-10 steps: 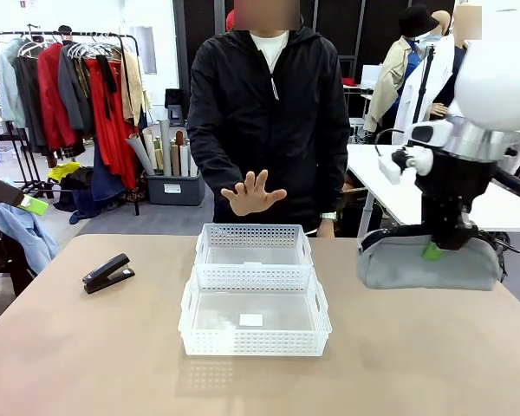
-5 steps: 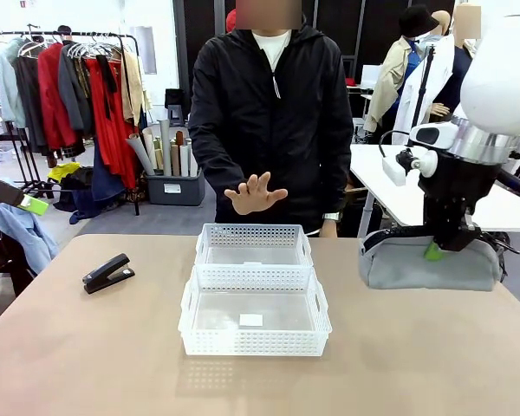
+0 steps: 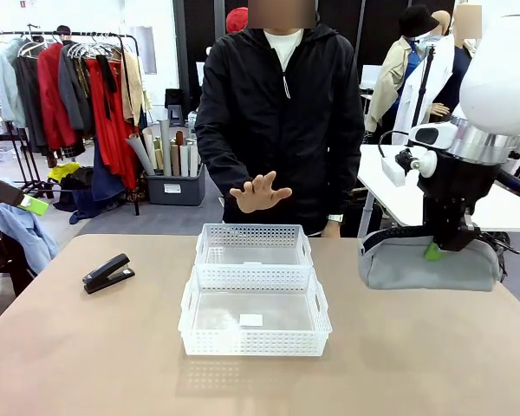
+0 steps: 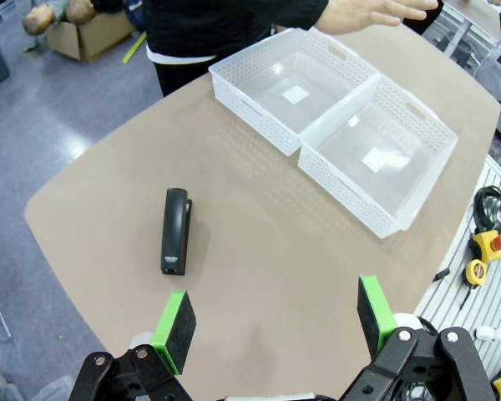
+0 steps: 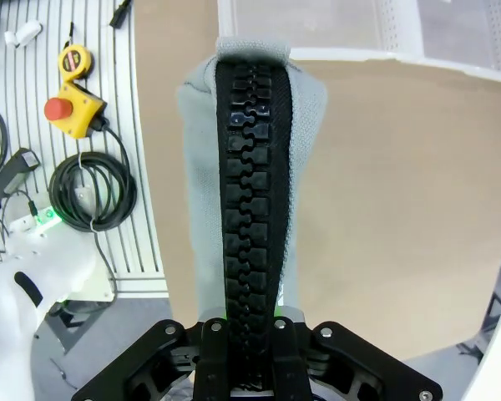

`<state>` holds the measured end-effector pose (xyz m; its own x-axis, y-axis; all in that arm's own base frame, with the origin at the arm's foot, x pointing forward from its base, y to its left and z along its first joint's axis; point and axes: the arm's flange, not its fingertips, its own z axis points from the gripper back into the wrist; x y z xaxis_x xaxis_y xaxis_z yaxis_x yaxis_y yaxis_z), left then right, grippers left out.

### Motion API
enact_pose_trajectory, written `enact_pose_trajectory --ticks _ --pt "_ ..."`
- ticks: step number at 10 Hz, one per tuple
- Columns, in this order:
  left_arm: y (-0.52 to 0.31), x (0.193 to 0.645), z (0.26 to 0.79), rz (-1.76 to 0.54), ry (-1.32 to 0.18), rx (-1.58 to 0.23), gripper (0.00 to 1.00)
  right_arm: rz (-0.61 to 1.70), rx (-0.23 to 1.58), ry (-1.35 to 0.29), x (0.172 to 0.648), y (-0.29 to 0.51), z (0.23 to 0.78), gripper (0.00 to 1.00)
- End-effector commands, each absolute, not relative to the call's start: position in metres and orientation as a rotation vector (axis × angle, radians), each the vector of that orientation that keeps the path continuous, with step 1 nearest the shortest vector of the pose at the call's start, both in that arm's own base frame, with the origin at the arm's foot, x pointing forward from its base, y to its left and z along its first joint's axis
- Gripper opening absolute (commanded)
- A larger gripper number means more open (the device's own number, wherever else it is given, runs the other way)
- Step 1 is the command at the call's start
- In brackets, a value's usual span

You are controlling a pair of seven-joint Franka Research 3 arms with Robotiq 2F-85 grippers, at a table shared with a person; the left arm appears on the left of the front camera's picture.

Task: Distribute items into two baskets.
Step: Move the picked Pencil pouch towards the Organizing basket indicated by the person, stopping as directed, then place the picked Pencil pouch into the Organizing basket as instructed by the person.

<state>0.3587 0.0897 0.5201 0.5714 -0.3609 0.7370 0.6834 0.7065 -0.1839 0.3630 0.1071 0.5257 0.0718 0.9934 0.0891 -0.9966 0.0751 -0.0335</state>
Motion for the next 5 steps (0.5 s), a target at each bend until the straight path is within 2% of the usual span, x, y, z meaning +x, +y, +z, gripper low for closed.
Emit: enact_pose_trajectory --ticks 1,5 --pt "0.0896 0.3581 0.5201 -0.642 -0.744 -0.503 1.0 1.483 0.041 -0.094 0.3618 0.1069 0.5289 0.0" --pt "0.0896 0.3581 0.5201 -0.642 -0.744 -0.503 1.0 1.483 0.041 -0.094 0.3618 0.1069 0.5289 0.0"
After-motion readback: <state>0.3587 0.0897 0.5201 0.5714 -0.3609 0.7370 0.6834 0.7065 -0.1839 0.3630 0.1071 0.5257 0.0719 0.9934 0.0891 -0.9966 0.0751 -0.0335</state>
